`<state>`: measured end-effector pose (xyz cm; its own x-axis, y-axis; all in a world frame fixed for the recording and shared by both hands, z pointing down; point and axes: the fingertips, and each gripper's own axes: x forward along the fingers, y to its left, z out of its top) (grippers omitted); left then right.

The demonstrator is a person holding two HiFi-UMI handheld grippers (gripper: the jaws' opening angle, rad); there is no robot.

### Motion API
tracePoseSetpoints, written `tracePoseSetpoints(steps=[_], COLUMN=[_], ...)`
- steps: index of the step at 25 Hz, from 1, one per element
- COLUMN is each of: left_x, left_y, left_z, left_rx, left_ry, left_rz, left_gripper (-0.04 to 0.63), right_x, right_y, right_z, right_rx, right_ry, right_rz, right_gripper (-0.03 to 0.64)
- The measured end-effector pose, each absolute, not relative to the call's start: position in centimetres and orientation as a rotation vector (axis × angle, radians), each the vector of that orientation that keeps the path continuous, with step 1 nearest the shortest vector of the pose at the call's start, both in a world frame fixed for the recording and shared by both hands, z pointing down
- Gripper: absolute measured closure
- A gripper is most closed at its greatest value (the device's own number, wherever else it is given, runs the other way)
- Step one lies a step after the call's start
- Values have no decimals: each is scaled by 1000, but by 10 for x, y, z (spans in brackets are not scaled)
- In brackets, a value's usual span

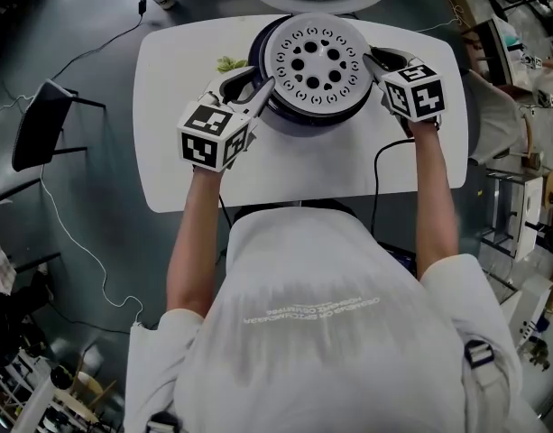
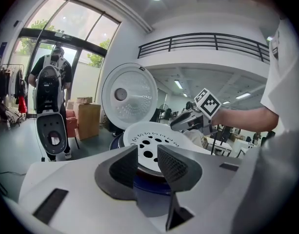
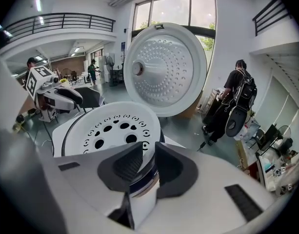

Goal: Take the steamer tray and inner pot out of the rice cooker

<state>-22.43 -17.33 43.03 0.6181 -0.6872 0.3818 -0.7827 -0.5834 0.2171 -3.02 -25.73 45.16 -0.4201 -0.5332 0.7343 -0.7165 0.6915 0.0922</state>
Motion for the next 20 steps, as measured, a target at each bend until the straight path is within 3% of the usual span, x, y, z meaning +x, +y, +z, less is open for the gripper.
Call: tracePoseSetpoints(steps=[9,10,20], left_x=[-212,-208,-202], left_y=[-179,-180,-176], left_z=[429,431,439], left_rx=[2511,2512,2516], left_ry=[-1134,-1128,-1098], left_rz=[380,386,404], left_gripper=[457,457,457], right_x=[-31,-28,-20], right_y=[-241,-242,-236], right_z=[448,447,472], right_rx=[954,961,991], right_ry=[-2160,-2162,-2157], right_rz=[313,309,440], right_gripper=[529,592,581])
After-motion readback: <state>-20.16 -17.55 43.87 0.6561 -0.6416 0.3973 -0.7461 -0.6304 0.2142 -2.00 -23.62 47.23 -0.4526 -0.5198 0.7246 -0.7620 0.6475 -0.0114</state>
